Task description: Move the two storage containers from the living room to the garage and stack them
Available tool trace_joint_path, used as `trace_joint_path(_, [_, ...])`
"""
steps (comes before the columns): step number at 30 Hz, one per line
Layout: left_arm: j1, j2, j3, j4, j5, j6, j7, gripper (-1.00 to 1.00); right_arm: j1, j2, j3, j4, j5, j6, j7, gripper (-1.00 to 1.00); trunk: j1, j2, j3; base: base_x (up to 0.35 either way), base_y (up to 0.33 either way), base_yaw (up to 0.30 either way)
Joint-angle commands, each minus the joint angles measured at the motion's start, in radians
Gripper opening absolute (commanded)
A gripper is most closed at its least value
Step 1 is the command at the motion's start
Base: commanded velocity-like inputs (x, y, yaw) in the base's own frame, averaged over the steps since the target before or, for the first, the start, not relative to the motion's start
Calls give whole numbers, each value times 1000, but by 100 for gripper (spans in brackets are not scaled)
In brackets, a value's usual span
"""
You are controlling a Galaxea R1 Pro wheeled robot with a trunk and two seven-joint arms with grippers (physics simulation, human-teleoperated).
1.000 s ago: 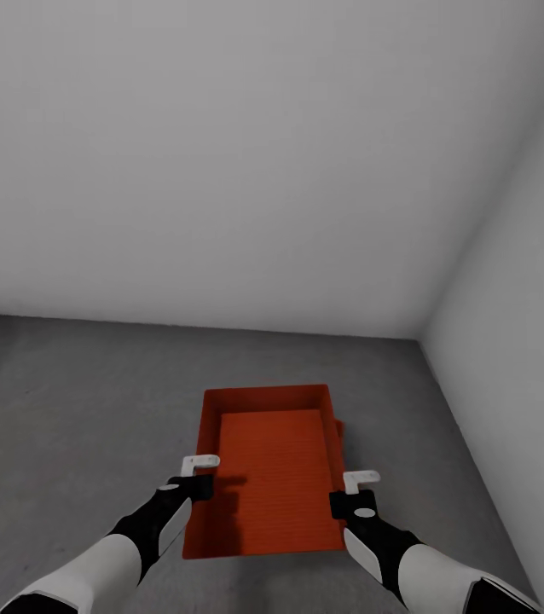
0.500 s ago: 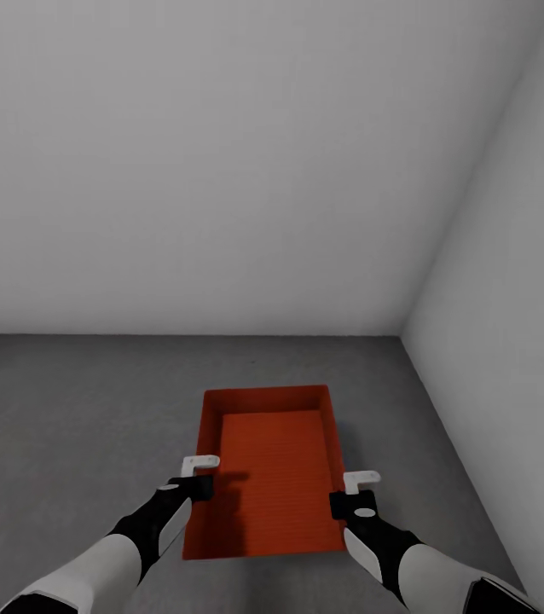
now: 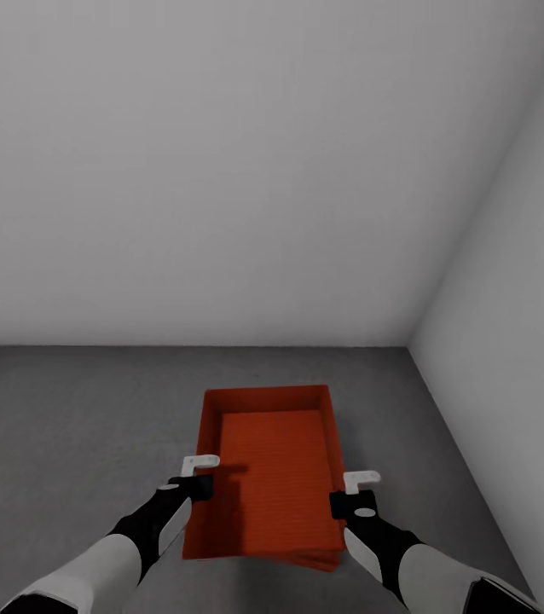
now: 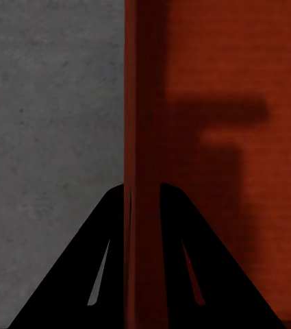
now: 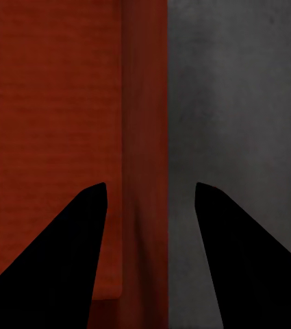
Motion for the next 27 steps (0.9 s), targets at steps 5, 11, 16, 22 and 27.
trace_joint_path(5, [0, 1, -45, -6, 7, 1, 13, -100, -1, 1, 0, 3, -31, 24, -5, -100, 1, -2, -2, 148, 10, -71])
trace_joint_path(11, [0, 1, -45, -6, 8, 0, 13, -100, -1, 1, 0, 3, -31, 24, -5, -100, 1, -2, -2, 13, 1, -195])
trace_joint_path(16, [0, 1, -45, -6, 7, 0, 13, -100, -1, 1, 0, 3, -31, 24, -5, -100, 1, -2, -2, 1, 0, -209])
trace_joint_path(22, [0, 1, -45, -6, 8, 0, 13, -100, -1, 1, 0, 3, -31, 24, -5, -100, 1, -2, -2, 0, 0, -204])
trace_joint_path(27, [0, 1, -45, -6, 8, 0, 13, -100, -1, 1, 0, 3, -31, 24, -5, -100, 1, -2, -2, 0, 0, -197])
